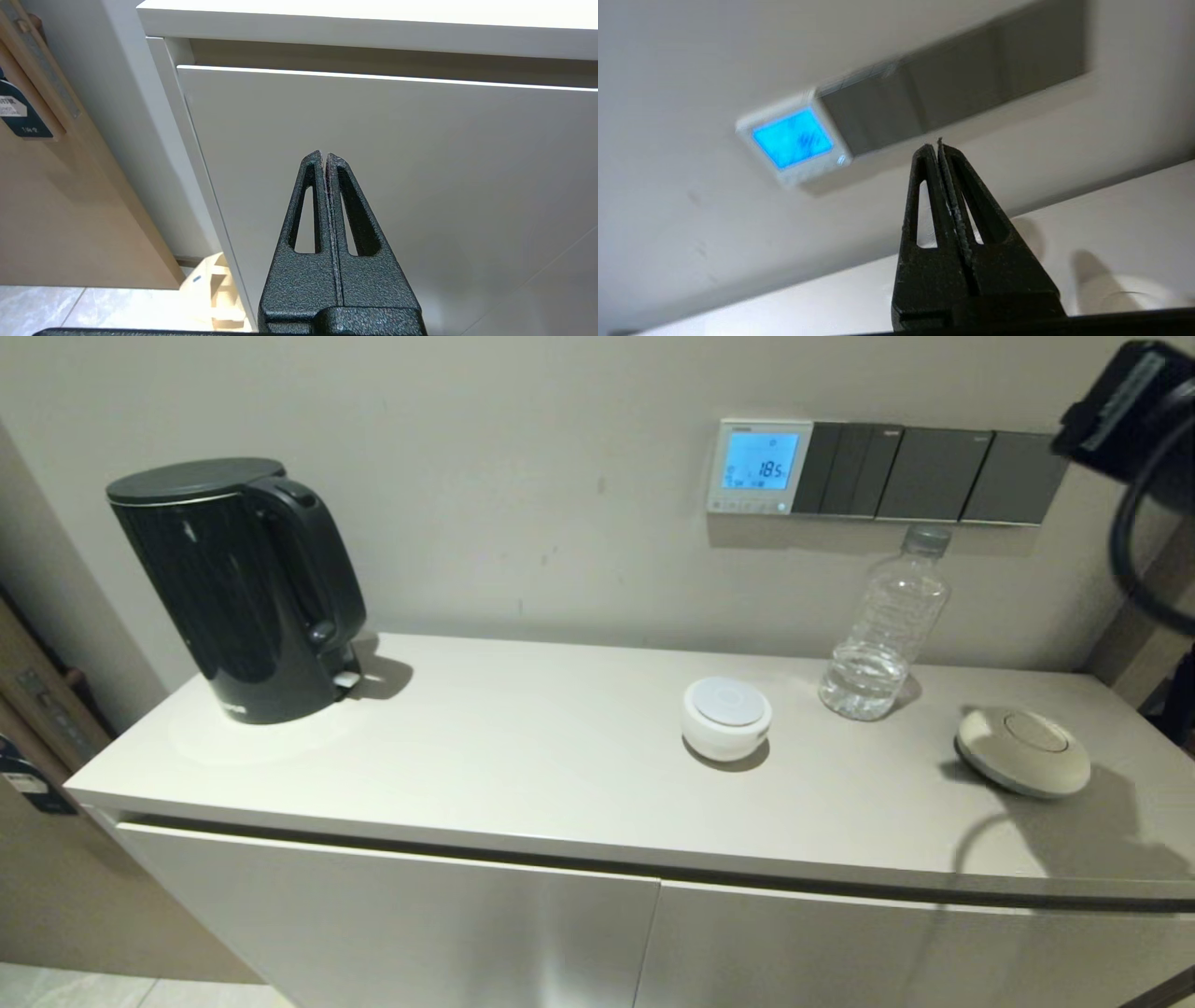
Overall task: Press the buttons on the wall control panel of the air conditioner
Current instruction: Turn off the central air conditioner
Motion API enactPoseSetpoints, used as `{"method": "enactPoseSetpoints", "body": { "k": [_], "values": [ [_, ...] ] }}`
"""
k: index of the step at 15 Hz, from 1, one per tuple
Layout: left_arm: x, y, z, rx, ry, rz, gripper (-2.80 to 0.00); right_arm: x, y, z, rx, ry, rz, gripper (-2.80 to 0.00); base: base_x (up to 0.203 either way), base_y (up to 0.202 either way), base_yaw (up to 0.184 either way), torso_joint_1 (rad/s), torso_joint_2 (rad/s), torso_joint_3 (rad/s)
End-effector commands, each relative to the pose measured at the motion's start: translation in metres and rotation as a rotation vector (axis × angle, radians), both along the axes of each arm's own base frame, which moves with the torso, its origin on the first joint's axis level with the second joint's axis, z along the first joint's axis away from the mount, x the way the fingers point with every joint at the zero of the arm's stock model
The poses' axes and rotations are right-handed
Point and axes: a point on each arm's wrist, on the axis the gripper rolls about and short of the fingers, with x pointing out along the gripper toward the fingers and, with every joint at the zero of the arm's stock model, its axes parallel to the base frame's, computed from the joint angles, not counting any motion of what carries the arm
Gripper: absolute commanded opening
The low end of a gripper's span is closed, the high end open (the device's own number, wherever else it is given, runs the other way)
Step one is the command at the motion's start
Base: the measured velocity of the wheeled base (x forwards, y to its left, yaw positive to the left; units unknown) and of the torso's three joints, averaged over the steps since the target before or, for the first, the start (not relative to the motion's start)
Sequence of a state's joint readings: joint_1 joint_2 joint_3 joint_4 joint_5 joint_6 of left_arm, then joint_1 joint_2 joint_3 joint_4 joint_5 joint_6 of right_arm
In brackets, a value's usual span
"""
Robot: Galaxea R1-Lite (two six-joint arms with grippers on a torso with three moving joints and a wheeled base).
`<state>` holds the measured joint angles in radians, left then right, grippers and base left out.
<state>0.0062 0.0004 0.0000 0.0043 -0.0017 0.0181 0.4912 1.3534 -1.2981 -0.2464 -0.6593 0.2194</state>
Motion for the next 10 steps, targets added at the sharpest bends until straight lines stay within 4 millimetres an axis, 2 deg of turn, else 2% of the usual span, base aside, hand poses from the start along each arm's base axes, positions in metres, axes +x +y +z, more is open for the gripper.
{"method": "enactPoseSetpoints", "body": {
  "k": [1,4,10],
  "values": [
    [0.000,0.000,0.000,0.000,0.000,0.001,-2.80,0.042,0.030,-0.026,-0.042,0.082,0.020,-2.80,0.000,0.000,0.000,0.000,0.00,0.000],
    [0.000,0.000,0.000,0.000,0.000,0.002,-2.80,0.071,0.054,-0.040,-0.051,0.071,0.032,-2.80,0.000,0.000,0.000,0.000,0.00,0.000],
    [0.000,0.000,0.000,0.000,0.000,0.002,-2.80,0.100,0.077,-0.052,-0.071,0.090,0.047,-2.80,0.000,0.000,0.000,0.000,0.00,0.000]
  ]
}}
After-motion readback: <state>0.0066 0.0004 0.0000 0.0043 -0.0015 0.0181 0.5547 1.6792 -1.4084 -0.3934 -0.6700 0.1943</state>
